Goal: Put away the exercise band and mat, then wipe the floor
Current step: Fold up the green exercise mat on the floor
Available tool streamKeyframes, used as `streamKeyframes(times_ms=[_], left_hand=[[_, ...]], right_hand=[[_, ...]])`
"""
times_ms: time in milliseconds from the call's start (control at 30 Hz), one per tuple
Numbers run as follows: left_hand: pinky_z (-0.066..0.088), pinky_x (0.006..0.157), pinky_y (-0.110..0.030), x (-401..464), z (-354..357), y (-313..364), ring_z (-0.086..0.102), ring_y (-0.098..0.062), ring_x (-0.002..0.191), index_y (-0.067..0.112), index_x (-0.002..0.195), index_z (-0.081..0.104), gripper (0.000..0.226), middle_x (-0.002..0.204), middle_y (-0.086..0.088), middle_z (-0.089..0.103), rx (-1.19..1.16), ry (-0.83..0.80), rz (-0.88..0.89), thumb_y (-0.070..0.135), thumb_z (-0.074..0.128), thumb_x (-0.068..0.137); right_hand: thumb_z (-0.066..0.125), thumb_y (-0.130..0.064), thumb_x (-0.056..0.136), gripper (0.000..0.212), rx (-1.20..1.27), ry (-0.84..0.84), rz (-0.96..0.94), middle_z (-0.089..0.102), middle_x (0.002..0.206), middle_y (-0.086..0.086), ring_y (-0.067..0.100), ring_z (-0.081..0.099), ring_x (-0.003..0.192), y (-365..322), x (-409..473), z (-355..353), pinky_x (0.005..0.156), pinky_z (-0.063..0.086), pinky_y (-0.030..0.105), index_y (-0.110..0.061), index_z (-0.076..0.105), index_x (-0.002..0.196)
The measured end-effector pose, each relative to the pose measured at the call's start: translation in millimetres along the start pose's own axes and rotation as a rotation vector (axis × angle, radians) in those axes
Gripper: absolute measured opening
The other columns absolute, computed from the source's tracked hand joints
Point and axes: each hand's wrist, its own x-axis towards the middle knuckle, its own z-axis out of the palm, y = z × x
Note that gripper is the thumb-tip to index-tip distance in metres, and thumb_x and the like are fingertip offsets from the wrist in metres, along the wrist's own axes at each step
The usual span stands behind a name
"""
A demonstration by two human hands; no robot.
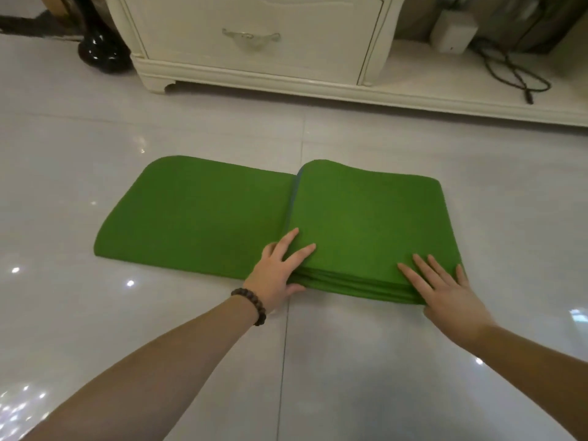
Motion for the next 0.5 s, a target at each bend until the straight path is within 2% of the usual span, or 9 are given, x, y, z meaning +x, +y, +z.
streamKeyframes(times_ms=[100, 167, 233, 267, 367, 433, 500], left_hand=[[0.028, 0.114, -0.047, -3, 22, 5, 0.011, -0.032, 0.14, 0.038, 0.147, 0.029, 0.082, 0.159, 0.007, -0.005, -0.006, -0.058, -0.054, 0.025, 0.075, 0.08], [0.028, 0.114, -0.048, -6, 25, 2, 0.011, -0.031, 0.14, 0.039, 0.146, 0.031, 0.082, 0.159, 0.009, -0.003, -0.028, -0.061, -0.053, 0.023, 0.075, 0.08], [0.03, 0.113, -0.049, -7, 24, -1, 0.013, -0.03, 0.139, 0.038, 0.145, 0.034, 0.08, 0.159, 0.009, 0.001, -0.039, -0.039, -0.028, 0.021, 0.076, 0.079], [0.032, 0.111, -0.05, -9, 23, -2, 0.015, -0.031, 0.138, 0.037, 0.144, 0.036, 0.078, 0.159, 0.009, 0.003, -0.044, -0.02, -0.014, 0.018, 0.075, 0.079], [0.041, 0.102, -0.053, -16, 21, 0, 0.029, -0.037, 0.13, 0.029, 0.139, 0.044, 0.073, 0.156, 0.005, 0.017, -0.062, 0.113, 0.101, 0.005, 0.074, 0.077], [0.045, 0.095, -0.052, -22, 24, -4, 0.038, -0.041, 0.123, 0.026, 0.135, 0.045, 0.074, 0.154, 0.001, 0.023, -0.037, 0.167, 0.157, -0.004, 0.073, 0.074], [0.048, 0.092, -0.052, -27, 27, -8, 0.041, -0.043, 0.123, 0.024, 0.136, 0.045, 0.07, 0.155, 0.0, 0.023, 0.029, 0.122, 0.158, 0.001, 0.073, 0.076]], right_hand=[[0.039, -0.007, 0.093, 0.092, 0.003, -0.104, 0.043, -0.022, 0.156, 0.006, 0.029, -0.017, 0.144, -10, -4, 18, 0.116, 0.006, 0.056, -0.031, -0.044, 0.125], [0.038, -0.035, 0.098, 0.085, 0.044, -0.139, 0.084, -0.021, 0.157, 0.009, 0.033, -0.016, 0.144, -24, 0, 23, 0.114, 0.006, 0.06, -0.029, -0.039, 0.131], [0.032, -0.065, 0.09, 0.087, 0.112, -0.078, 0.144, -0.015, 0.157, 0.011, 0.035, -0.013, 0.144, -39, 6, 22, 0.113, 0.003, 0.062, -0.027, -0.027, 0.143], [0.03, -0.071, 0.086, 0.09, 0.136, -0.019, 0.145, -0.013, 0.158, 0.011, 0.035, -0.011, 0.144, -47, 10, 20, 0.111, 0.001, 0.062, -0.028, -0.021, 0.145], [0.036, -0.071, 0.083, 0.09, 0.168, 0.156, 0.047, -0.007, 0.158, 0.01, 0.035, -0.006, 0.145, -71, 23, 12, 0.11, -0.003, 0.061, -0.032, -0.019, 0.143], [0.041, -0.065, 0.087, 0.091, 0.149, 0.147, 0.008, -0.012, 0.158, 0.008, 0.035, -0.009, 0.145, -77, 29, 12, 0.112, -0.002, 0.06, -0.033, -0.025, 0.14], [0.044, -0.056, 0.091, 0.09, 0.118, 0.127, -0.039, -0.016, 0.157, 0.006, 0.034, -0.011, 0.144, -71, 28, 22, 0.114, 0.003, 0.061, -0.033, -0.029, 0.139]])
